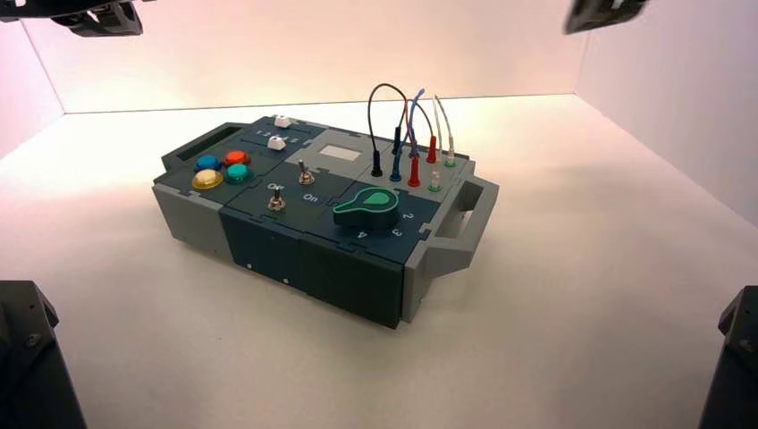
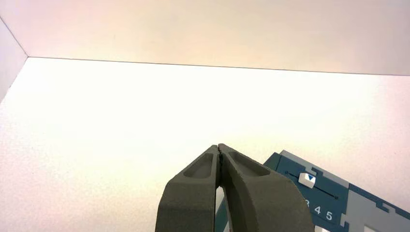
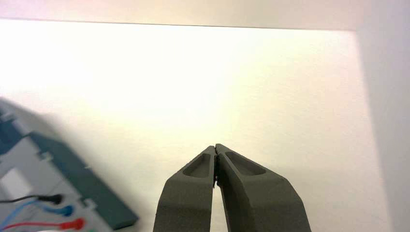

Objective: Move the right gripper to the right.

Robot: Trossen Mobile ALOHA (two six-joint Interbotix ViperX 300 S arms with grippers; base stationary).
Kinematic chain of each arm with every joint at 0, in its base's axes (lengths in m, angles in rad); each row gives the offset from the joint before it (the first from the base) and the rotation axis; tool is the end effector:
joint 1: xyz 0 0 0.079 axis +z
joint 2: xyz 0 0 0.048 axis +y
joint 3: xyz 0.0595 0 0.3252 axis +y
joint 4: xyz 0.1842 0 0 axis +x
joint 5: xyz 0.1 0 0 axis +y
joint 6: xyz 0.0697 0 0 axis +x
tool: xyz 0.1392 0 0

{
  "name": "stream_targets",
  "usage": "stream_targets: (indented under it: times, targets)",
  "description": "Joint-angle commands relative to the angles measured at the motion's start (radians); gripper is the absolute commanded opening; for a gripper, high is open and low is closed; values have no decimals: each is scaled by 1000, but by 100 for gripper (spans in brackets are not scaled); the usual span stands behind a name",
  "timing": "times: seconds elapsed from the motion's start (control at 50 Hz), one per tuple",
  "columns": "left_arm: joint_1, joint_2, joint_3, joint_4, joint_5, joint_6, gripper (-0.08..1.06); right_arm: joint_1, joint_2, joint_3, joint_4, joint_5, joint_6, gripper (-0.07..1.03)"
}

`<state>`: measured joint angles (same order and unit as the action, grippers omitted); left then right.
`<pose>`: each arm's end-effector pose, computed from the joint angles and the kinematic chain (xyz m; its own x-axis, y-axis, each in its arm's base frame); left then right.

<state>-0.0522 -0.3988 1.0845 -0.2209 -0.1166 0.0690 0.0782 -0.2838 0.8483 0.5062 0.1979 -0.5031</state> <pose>0.3240 -0.0116 0.1568 0.8408 -0.0184 -0.5411 -0.0506 0.9924 -0.1124 0.3573 0.0480 0.1639 0.7267 0.1526 -0.6698 -0.1516 0.9866 0.0603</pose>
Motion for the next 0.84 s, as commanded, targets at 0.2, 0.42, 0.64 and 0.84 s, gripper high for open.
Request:
stream_targets:
  times: [0.2, 0.42, 0.64, 0.84]
  targets:
    - [-2, -8, -17, 3, -9, 3, -3, -69, -75, 26, 6, -23, 3, -2]
    - [0, -2, -18, 3, -11, 3, -3, -67, -67, 26, 8, -26, 3, -2]
    - [0, 0, -17, 3, -12, 2, -3, -69, -55, 26, 11, -28, 3, -2]
    - [-2, 5, -18, 2, -11, 2, -3, -67, -32, 20, 12, -28, 5, -2]
